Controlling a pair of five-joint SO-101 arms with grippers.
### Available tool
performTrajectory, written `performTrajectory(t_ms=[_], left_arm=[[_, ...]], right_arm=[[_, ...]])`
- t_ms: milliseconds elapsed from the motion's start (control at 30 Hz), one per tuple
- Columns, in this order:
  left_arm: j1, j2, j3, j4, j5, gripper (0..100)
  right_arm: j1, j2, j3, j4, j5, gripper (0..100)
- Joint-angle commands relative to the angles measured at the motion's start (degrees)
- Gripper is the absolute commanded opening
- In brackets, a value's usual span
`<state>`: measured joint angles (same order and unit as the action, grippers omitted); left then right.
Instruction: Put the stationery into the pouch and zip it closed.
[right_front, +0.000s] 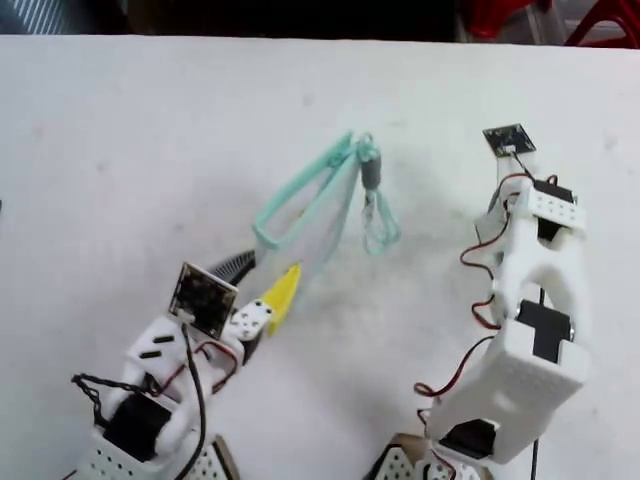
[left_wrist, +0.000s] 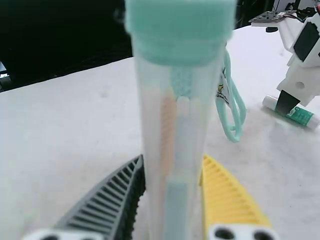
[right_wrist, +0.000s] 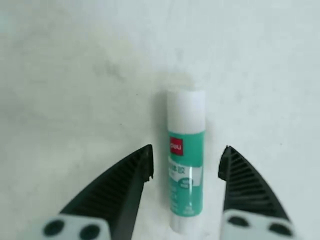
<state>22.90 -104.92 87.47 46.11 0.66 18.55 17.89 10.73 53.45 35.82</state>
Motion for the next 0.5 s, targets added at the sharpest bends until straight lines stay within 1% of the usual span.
performTrajectory(t_ms=[0, 167, 300, 367, 467], left_arm=[[0.7, 0.5, -0.2, -0.8, -0.6, 18], [0.7, 0.5, -0.2, -0.8, -0.5, 18], [0.7, 0.5, -0.2, -0.8, -0.5, 18], [0.7, 0.5, -0.2, -0.8, -0.6, 18], [0.7, 0.5, -0.2, -0.9, -0.7, 18]], right_arm=[[-0.7, -2.9, -2.3, -1.5, -0.3, 20.1], [-0.8, 2.5, -4.9, -2.2, -0.5, 19.7], [-0.5, 5.0, -8.0, -1.1, -0.6, 10.0], [-0.7, 5.0, -8.4, -0.4, -0.6, 6.7], [-0.7, 4.9, -8.9, -0.1, -0.7, 8.4]])
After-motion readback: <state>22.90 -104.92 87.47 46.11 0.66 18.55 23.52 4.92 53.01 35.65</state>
